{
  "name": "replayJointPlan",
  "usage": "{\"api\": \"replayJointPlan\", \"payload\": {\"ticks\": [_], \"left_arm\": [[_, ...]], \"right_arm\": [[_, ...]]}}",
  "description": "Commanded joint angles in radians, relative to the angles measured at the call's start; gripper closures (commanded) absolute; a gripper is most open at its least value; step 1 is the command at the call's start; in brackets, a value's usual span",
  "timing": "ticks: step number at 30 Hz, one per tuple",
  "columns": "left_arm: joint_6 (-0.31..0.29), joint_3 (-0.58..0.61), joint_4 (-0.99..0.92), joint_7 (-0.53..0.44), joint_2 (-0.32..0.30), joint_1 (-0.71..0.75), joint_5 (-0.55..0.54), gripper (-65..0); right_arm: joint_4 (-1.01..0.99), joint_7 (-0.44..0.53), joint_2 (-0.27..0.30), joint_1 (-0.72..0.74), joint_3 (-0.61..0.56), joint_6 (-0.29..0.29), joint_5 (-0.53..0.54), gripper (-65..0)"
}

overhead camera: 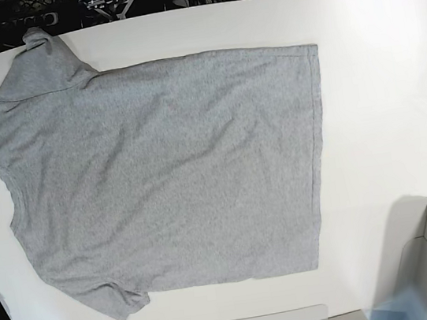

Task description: Fold the T-shirt properly

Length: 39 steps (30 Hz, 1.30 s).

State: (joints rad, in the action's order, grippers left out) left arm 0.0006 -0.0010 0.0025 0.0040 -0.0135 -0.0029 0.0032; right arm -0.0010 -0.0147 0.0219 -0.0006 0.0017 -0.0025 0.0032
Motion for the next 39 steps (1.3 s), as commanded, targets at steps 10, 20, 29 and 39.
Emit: {"api": "replayJointPlan", "payload": {"ticks": [10, 20, 29, 39], "left_arm": [[0.005, -0.001, 0.000, 0.006, 0.004, 0.004, 0.002, 0.0], [0.003, -0.003, 0.006, -0.012, 0.004, 0.027, -0.001, 0.0], [0.002, -0.004, 0.001, -0.450, -0.024, 0.152, -0.001, 0.0], [0.002, 0.003, -0.002, -1.108, -0.049, 0.318, 0.004, -0.1]], "right_arm": [[0.001, 0.006, 0.003, -0.016, -0.001, 0.009, -0.002, 0.0], [0.001, 0.011, 0.037, -0.028, 0.007, 0.009, 0.004, 0.0], [0.012, 0.344, 0.074, -0.152, 0.008, 0.009, 0.004, 0.0], [0.008, 0.956, 0.129, -0.325, 0.008, 0.009, 0.004, 0.0]]}}
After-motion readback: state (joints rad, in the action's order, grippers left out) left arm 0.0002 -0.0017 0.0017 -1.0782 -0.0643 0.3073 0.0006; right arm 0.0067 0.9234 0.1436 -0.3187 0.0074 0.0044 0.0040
